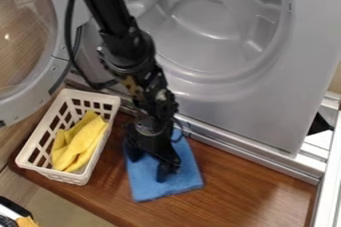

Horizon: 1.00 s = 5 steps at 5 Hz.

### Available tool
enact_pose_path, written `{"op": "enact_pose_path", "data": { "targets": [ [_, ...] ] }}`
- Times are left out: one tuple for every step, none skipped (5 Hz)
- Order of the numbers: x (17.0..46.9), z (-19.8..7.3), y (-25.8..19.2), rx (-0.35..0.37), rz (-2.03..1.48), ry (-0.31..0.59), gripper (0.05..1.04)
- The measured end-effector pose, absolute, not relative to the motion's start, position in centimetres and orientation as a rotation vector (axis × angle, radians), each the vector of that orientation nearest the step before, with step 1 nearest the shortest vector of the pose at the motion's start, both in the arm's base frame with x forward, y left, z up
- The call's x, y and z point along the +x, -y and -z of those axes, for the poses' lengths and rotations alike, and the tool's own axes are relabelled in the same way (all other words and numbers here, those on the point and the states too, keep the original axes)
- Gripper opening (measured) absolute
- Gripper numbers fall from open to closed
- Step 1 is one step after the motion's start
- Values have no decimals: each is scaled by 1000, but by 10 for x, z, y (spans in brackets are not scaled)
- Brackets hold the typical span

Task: Move the blue cloth to the right side of the table

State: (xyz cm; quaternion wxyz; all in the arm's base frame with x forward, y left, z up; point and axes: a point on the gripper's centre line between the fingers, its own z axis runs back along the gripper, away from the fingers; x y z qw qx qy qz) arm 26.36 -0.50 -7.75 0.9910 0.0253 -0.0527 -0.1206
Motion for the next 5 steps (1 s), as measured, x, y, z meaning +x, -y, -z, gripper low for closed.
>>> {"op": "enact_pose_path", "data": {
  "targets": [
    [265, 77, 36, 10, 288, 109, 999],
    [268, 77, 60, -29, 336, 116, 1000],
    [268, 76, 90, -62, 418, 123, 1000],
    [269, 75, 106, -78, 464, 129, 1001],
    [274, 75, 112, -94, 471, 134, 1001]
  ]
}}
